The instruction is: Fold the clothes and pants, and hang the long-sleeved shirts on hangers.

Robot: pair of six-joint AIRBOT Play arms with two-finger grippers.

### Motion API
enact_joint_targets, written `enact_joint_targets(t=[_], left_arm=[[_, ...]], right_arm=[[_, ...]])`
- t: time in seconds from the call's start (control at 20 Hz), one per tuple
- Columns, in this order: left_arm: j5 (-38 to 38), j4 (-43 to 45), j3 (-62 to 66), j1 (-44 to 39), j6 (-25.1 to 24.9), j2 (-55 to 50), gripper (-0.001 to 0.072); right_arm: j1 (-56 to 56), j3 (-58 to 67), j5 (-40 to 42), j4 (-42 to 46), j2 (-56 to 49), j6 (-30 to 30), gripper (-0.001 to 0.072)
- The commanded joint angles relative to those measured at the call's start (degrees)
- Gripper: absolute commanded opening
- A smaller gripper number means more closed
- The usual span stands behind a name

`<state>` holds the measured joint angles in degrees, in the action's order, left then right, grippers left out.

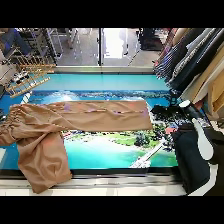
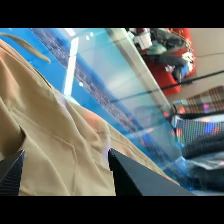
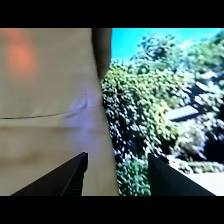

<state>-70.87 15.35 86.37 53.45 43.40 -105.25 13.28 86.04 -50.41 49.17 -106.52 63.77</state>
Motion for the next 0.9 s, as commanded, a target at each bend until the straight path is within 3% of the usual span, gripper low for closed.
enact_joint_targets(t=[0.0, 0.3, 0.45, 0.55, 0.6, 0.75, 0.8, 0.85], left_arm=[[-3.9, 0.7, 0.0, 0.0, 0.0, 0.0, 0.0534], [-2.5, 0.9, 0.0, 0.1, -0.4, 0.0, 0.0535], [-0.5, 0.9, 0.0, 0.1, -0.5, 0.0, 0.0535], [0.4, 0.9, 0.0, 0.1, -2.4, 0.0, 0.0535], [0.9, 0.9, 0.0, 0.1, -2.5, 0.0, 0.0535], [1.8, 1.0, 0.0, 0.1, -2.6, 0.0, 0.0535], [1.9, 1.0, 0.0, 0.1, -3.1, 0.0, 0.0535], [2.1, 0.9, 0.0, 0.1, -3.8, 0.0, 0.0535]], right_arm=[[-2.4, 3.3, 1.0, -2.5, -4.2, -4.5, 0.0432], [-2.7, 7.6, 1.6, -0.8, -6.6, -3.0, 0.0407], [-2.9, 7.6, 0.2, -0.9, -6.6, -3.0, 0.0267], [-3.1, 7.6, 0.1, -0.9, -6.6, -3.0, 0.0244], [-3.2, 7.6, 0.0, -1.0, -6.6, -3.0, 0.0152], [-3.3, 7.6, 0.0, -1.0, -6.6, -3.0, 0.0148], [-3.3, 7.6, -0.1, -1.0, -6.6, -3.0, 0.002], [-3.3, 7.6, -0.3, -1.0, -6.6, -3.0, 0.0023]])
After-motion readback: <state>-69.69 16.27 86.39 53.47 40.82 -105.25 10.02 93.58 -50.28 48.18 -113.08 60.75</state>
